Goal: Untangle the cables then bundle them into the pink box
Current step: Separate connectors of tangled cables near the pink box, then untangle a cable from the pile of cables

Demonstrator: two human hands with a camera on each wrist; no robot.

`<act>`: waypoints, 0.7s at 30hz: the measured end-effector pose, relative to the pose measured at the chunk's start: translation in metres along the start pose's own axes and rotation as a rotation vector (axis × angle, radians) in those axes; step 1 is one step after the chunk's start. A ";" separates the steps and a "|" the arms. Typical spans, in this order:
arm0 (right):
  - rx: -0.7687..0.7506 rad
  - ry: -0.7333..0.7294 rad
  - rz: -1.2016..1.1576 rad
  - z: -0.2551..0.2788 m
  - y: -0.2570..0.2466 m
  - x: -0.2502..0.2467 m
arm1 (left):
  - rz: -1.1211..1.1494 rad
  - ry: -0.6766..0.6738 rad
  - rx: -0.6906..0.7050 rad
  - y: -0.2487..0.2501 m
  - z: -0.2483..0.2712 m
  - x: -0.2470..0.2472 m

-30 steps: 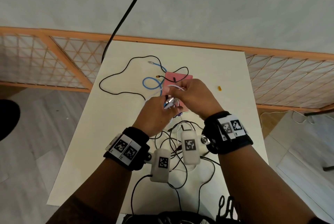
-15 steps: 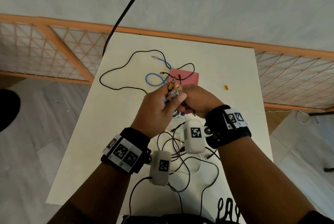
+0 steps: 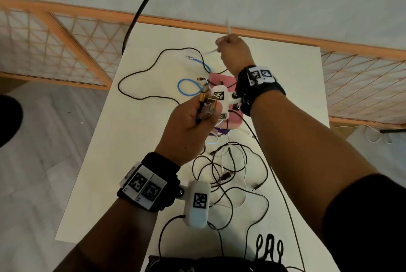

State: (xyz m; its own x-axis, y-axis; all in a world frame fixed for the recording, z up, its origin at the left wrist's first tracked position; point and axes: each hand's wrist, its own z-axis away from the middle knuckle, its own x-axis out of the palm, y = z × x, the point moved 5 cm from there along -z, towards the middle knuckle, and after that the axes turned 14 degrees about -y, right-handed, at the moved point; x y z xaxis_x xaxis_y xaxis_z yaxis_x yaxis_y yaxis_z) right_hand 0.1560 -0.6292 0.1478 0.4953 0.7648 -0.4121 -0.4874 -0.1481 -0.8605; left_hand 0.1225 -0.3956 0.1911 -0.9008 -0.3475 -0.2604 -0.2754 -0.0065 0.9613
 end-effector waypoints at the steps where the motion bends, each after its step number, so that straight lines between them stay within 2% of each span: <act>1: 0.033 -0.023 0.026 -0.006 0.009 0.005 | 0.035 -0.003 0.001 -0.001 0.000 0.000; 5: 0.104 -0.046 0.142 -0.011 0.032 0.019 | 0.136 -0.012 -0.005 -0.007 0.000 0.000; 9: 0.173 -0.077 0.141 -0.008 0.044 0.028 | 0.187 -0.016 -0.041 -0.013 0.002 0.004; 14: 0.266 -0.173 0.271 0.007 0.051 0.027 | 0.278 -0.016 -0.040 -0.015 0.003 0.007; 18: 0.166 -0.146 0.215 0.034 0.055 0.007 | 0.299 -0.037 -0.037 -0.015 0.007 0.005; 21: 0.132 -0.105 0.085 0.071 0.081 -0.012 | 0.298 -0.044 -0.046 -0.015 0.011 0.003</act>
State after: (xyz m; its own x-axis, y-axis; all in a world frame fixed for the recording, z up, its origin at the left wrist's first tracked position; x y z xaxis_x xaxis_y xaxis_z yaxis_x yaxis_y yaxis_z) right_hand 0.0598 -0.6057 0.1038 0.3735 0.8155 -0.4420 -0.6181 -0.1366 -0.7742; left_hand 0.1200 -0.3860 0.1744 -0.9537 -0.2991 0.0313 0.0181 0.0471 0.9987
